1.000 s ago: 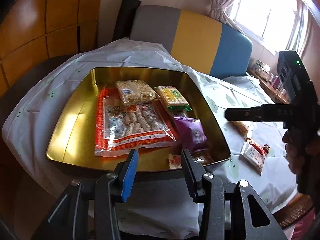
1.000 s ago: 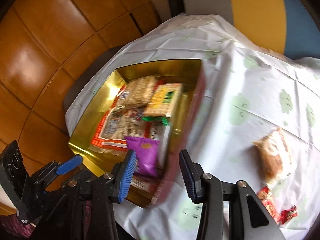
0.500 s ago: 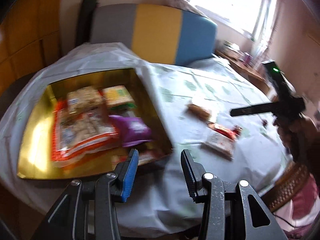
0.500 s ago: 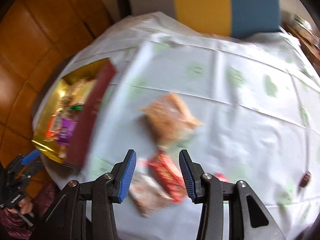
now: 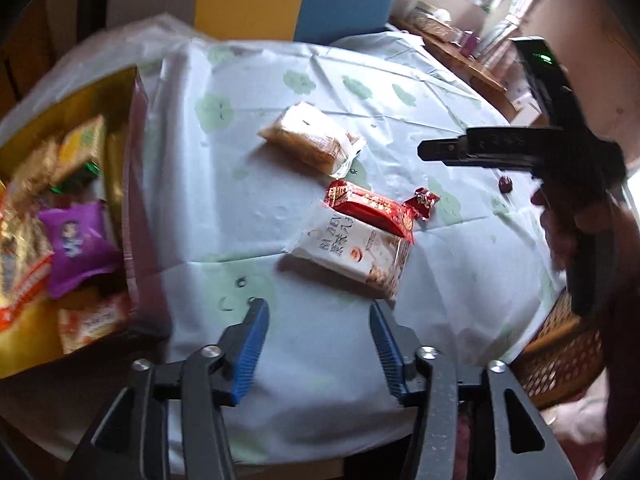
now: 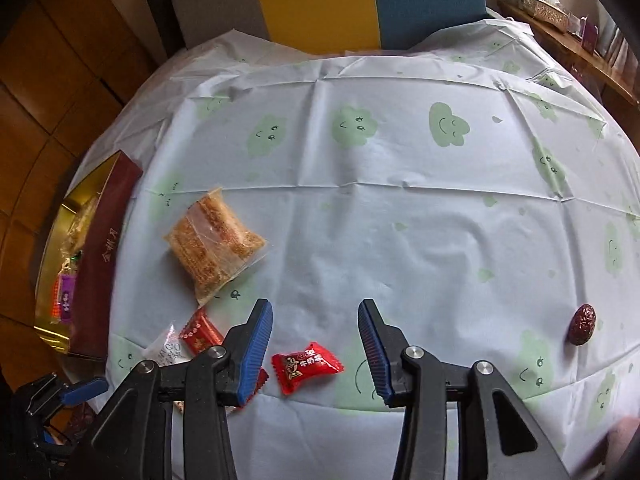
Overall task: Organize snacks
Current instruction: 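Grasp the white BA ZHEN snack pack with the left gripper, then lift the BA ZHEN pack into the tin with left gripper while right grasps red candy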
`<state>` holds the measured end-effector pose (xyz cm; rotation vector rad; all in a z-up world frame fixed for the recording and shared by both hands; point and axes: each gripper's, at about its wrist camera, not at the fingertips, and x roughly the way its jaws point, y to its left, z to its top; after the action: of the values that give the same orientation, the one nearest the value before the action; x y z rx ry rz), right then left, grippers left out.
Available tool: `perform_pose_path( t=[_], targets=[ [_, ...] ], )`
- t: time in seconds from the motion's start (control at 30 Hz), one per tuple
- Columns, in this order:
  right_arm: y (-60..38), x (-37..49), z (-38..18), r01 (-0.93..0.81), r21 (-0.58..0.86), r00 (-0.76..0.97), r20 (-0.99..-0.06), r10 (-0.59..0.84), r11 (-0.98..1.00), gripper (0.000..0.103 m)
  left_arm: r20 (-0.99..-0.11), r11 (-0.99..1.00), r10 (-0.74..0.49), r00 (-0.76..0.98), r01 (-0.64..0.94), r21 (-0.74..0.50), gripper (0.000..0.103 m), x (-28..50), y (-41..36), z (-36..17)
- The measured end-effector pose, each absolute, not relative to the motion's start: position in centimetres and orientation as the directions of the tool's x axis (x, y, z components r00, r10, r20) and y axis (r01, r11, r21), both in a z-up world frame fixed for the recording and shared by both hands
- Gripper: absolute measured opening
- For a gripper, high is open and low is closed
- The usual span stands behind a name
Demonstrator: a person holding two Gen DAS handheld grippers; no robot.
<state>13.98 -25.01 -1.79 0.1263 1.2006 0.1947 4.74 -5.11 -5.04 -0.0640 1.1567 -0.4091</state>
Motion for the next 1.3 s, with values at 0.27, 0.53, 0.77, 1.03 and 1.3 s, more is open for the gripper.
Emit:
perform_pose_path(
  t=[0.27,0.53,0.77,1.03,1.3],
  targets=[
    [-25.1,14.4,-1.7,-0.076,0.215,0.346,-0.910,0.228,0.974,0.045,-0.899,0.935,-0.352,0.259,0.140,-0.325,0.065,7.7,-6.7,-6.8],
    [-25.2,14.2,-1.4,-0.079,0.215,0.351,-0.908,0.228,0.974,0.045,-0.902,0.945,-0.323,0.287,0.049,-0.323,0.067,10.7,-8.2,-7.1],
    [-25.4,14.2,-1.3,-0.068,0.213,0.354,-0.908,0.223,0.975,0.045,-0.918,0.981,-0.196,0.346,0.075,-0.181,0.064,12.2,-9.4,-7.3],
    [-25.2,14.3,-1.7,-0.090,0.213,0.317,-0.920,0.231,0.973,0.045,-0.897,0.972,-0.130,0.422,0.233,-0.031,0.042,9.7,-9.4,-7.5],
    [-25.2,13.7,-3.2,-0.085,0.261,0.192,-0.943,0.273,0.961,0.045,-0.899,0.963,-0.149,0.413,0.266,-0.037,0.045,9.4,-8.8,-7.8]
  ],
)
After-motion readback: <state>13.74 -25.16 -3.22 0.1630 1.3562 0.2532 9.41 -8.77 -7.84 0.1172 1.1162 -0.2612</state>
